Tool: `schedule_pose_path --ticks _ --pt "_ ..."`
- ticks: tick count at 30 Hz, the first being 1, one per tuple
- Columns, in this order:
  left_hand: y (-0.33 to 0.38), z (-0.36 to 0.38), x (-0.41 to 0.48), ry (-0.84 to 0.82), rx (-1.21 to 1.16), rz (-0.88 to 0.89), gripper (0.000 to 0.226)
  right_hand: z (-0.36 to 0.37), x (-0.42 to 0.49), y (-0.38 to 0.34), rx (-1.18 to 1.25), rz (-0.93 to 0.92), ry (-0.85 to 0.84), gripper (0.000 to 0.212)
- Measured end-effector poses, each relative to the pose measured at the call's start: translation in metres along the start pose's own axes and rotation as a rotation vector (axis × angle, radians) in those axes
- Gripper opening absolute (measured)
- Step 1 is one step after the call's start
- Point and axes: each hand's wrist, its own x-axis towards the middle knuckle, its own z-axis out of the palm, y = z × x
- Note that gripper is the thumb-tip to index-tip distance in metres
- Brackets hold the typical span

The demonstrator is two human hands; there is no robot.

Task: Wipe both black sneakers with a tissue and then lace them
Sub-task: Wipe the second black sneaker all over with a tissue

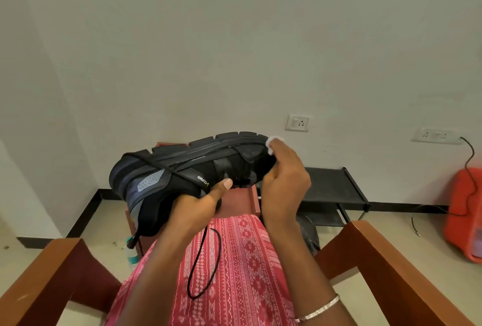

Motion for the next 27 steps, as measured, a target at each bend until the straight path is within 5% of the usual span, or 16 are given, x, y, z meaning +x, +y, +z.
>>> schedule_pose_path --ticks 7,16,22,27 --pt "0.008 0.001 -0.012 0.037 0.188 -0.007 0.045 0.008 -0.011 -0.025 0.005 -0.305 -0.081 0.048" --pt "0.006 0.004 -0.01 0.004 0.125 -0.033 0.045 -0.003 -0.001 0.024 0.04 0.062 0.008 0.042" --pt "0.004 0.011 -0.013 -0.005 0.239 -0.027 0.048 0.009 -0.016 -0.034 0.033 -0.187 -0.069 0.043" --pt "0.0 0.004 -0.005 0.006 0.042 0.006 0.032 0.004 -0.013 -0.01 0.038 -0.235 -0.087 0.051"
